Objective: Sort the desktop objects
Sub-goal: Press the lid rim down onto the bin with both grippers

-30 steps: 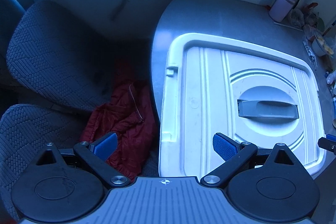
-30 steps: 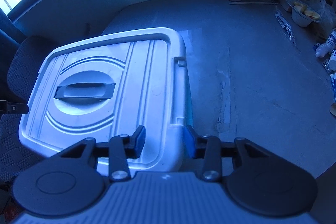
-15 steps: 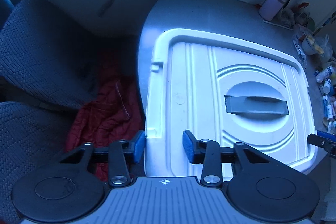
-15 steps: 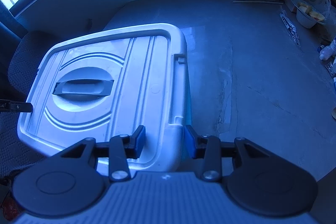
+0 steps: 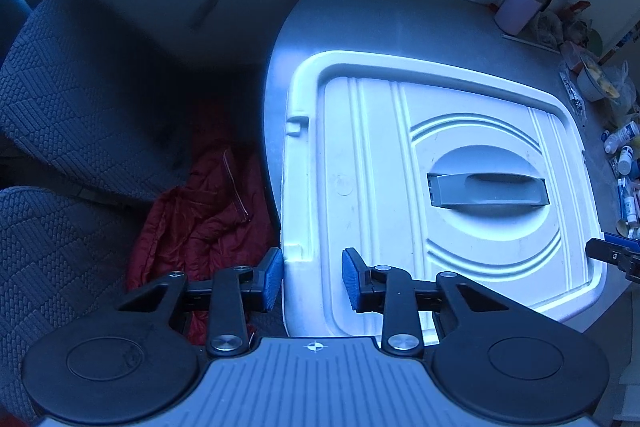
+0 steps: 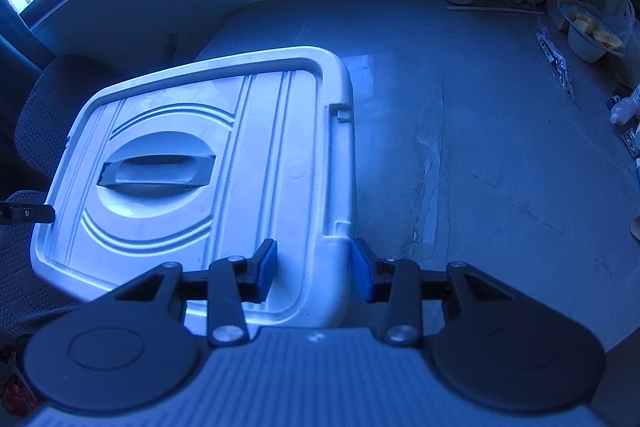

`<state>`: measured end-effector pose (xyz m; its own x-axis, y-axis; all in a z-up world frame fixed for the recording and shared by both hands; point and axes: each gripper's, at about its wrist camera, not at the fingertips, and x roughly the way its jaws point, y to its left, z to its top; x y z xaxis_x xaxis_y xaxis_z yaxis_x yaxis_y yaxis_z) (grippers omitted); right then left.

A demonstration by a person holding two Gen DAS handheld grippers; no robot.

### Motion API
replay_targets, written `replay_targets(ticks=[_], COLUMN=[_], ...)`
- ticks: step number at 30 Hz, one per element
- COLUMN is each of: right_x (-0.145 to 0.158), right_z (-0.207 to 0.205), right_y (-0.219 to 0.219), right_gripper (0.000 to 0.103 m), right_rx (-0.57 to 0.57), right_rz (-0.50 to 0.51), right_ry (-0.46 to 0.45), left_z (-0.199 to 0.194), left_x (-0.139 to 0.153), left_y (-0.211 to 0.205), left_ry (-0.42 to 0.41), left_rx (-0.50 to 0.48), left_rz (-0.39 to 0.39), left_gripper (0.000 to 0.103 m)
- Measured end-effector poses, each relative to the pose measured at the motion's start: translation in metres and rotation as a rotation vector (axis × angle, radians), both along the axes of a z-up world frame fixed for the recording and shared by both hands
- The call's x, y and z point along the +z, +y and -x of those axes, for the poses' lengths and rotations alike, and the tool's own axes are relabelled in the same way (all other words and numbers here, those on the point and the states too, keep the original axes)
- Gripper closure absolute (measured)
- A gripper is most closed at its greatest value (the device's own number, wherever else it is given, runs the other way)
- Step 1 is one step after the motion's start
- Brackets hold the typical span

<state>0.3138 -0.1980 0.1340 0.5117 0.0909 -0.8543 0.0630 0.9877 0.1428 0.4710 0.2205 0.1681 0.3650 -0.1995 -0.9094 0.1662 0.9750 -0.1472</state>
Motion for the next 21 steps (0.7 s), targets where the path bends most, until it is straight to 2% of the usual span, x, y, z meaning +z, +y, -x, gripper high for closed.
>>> replay_targets(ticks=[11, 15, 21], right_x=[0.001, -0.001, -0.006], right_z=[-0.013, -0.005, -0.002], right_y=[0.001, 0.002, -0.002], right_gripper=[0.062, 0.062, 0.060], right_rx=[0.021, 0.031, 0.033], right_rz=[0.029, 0.022, -0.008], right_ry=[0.000, 0.003, 0.000], left_z=[0.009, 0.014, 0.016], left_x=[0.004, 0.002, -0.004], left_y=[-0.008, -0.012, -0.007], left_ry=[-0.010, -0.014, -0.006], left_rx=[0.019, 0.020, 0.045], left_rz=[-0.005, -0.022, -0.008], left_gripper=[0.070, 0.070, 0.067])
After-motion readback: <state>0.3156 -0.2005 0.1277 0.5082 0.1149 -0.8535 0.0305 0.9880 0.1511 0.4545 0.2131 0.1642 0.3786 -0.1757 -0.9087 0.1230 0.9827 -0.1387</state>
